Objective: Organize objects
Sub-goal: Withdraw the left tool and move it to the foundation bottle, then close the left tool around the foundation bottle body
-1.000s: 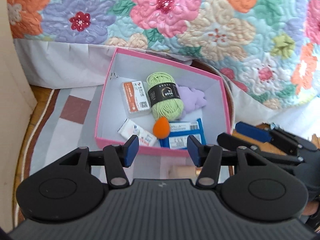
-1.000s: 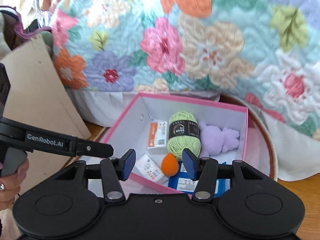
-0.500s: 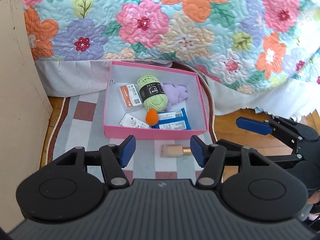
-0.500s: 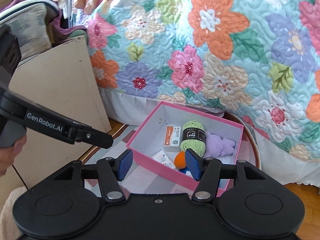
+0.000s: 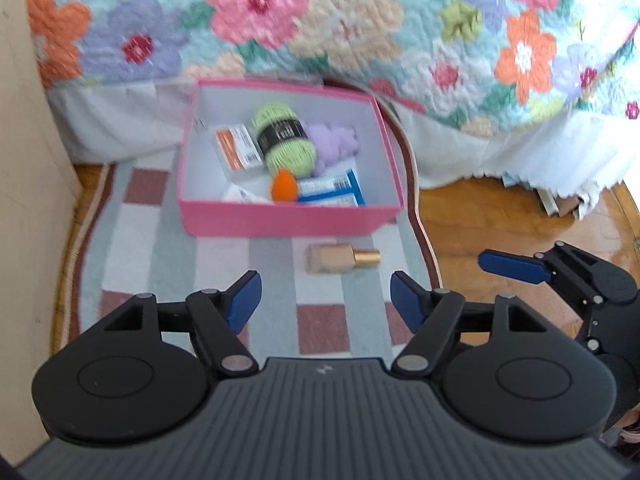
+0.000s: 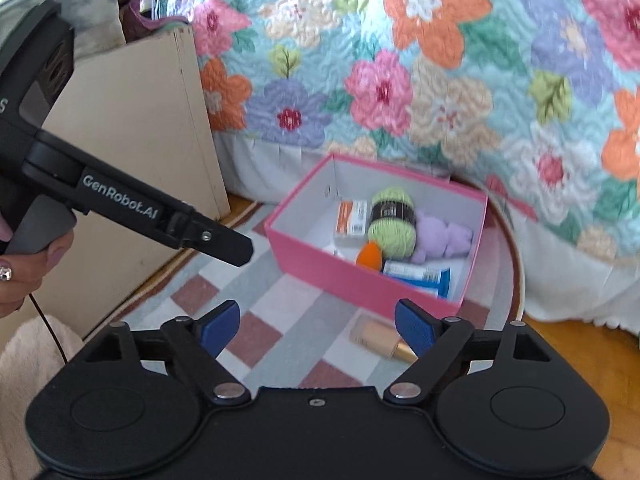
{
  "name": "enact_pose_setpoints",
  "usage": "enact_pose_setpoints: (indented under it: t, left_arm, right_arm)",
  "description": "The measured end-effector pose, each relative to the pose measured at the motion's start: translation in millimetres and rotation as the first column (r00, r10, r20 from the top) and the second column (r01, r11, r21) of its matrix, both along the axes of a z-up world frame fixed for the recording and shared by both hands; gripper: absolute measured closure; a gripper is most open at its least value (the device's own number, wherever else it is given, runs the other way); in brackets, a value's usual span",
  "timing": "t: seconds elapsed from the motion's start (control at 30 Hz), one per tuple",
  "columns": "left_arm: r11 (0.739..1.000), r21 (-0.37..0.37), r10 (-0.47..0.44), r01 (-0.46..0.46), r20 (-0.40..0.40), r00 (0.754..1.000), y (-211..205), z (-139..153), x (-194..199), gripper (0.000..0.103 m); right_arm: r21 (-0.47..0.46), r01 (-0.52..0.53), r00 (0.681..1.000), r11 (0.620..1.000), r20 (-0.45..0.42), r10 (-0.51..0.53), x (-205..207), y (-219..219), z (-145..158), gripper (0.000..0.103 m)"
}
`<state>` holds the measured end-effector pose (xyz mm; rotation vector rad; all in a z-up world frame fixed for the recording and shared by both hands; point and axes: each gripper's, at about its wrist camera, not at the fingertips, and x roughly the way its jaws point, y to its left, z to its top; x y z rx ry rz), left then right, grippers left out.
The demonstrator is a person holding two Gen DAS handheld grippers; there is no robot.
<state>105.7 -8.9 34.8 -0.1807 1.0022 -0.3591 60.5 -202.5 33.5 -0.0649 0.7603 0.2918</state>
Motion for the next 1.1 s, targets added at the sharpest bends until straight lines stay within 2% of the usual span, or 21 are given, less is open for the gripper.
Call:
enact_pose_setpoints:
  t: [0.3, 0.43, 0.6, 0.77, 0.87, 0.97, 1.1]
  left_arm:
    - [0.999, -0.023, -0.04, 0.038, -0.07, 0.997, -20, -67, 22, 0.028]
    - [0.999, -0.032, -0.045, 0.043, -0.061, 0.997, -25, -93, 36, 0.028]
    - [0.995, -0.072, -0.073, 0.07, -0.032, 0.997, -32, -121, 47, 0.028]
    - [0.992, -0.106, -0.067, 0.065, -0.015, 0.998, -38, -148, 57, 0.028]
    - [0.991, -0.114, -0.067, 0.064, -0.021, 0.998, -41, -162, 64, 0.031]
    - [0.99, -0.13, -0.057, 0.054, -0.021, 0.998, -41, -174, 71, 0.036]
    - [0.982, -0.186, -0.039, 0.033, -0.026, 0.999, -40, -187, 82, 0.049]
  right_arm:
    - [-0.043, 0.032, 0.999, 0.999, 0.004, -0.032, 17, -7, -55, 0.015]
    - [-0.067, 0.021, 0.999, 0.998, 0.026, -0.019, 27, -7, -80, 0.015]
    - [-0.107, -0.026, 0.999, 0.994, -0.024, 0.024, 43, -8, -116, 0.015]
    - [-0.109, 0.013, 1.0, 0.994, -0.009, -0.014, 60, -14, -137, 0.015]
    - [-0.086, 0.026, 1.0, 0.996, -0.005, -0.027, 72, -18, -148, 0.015]
    - [-0.116, 0.033, 0.999, 0.993, 0.007, -0.032, 82, -16, -158, 0.015]
    - [-0.128, 0.023, 1.0, 0.991, -0.003, -0.024, 92, -11, -172, 0.015]
